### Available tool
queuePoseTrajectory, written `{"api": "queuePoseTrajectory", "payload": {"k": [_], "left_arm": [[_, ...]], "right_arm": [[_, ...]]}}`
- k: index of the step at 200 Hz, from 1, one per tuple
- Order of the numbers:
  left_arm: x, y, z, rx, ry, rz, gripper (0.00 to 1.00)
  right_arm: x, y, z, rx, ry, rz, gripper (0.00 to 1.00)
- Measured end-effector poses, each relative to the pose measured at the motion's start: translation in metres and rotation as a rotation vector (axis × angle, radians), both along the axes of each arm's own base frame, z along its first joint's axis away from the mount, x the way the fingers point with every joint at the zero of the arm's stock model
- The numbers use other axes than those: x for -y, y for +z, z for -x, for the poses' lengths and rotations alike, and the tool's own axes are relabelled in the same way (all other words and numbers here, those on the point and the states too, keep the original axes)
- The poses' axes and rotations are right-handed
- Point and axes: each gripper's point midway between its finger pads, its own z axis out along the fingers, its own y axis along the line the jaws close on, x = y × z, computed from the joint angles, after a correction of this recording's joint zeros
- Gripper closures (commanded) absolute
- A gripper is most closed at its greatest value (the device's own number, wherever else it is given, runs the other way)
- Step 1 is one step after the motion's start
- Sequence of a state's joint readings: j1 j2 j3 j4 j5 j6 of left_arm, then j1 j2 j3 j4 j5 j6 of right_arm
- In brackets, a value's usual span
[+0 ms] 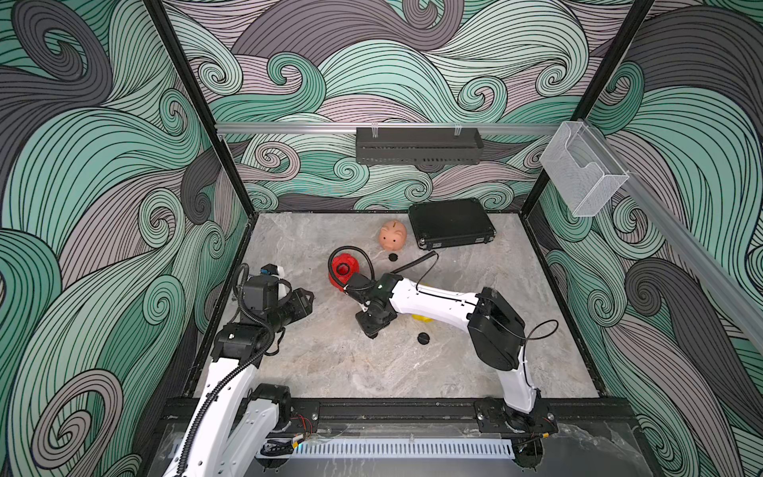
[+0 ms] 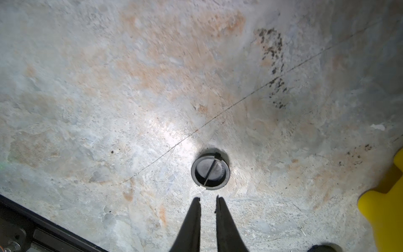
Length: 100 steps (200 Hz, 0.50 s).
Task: Close piggy banks
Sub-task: Pick up the knob at the center of the board.
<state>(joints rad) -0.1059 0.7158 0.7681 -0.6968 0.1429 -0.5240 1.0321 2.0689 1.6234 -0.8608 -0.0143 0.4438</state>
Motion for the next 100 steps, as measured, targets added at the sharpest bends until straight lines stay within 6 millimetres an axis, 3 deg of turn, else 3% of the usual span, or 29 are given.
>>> {"api": "queuePoseTrajectory", "payload": {"k": [50, 100], "left_arm": [[0.000, 0.000, 0.000, 0.000, -0.001, 0.000, 0.48], [0.001, 0.000, 0.000, 0.000, -0.003, 0.002, 0.48]], "right_arm": [[0.003, -0.020, 0.005, -0.033, -0.065, 0.003, 0.81], [-0.001, -0.024, 0.002, -0.031, -0.100, -0.010, 0.81]]}}
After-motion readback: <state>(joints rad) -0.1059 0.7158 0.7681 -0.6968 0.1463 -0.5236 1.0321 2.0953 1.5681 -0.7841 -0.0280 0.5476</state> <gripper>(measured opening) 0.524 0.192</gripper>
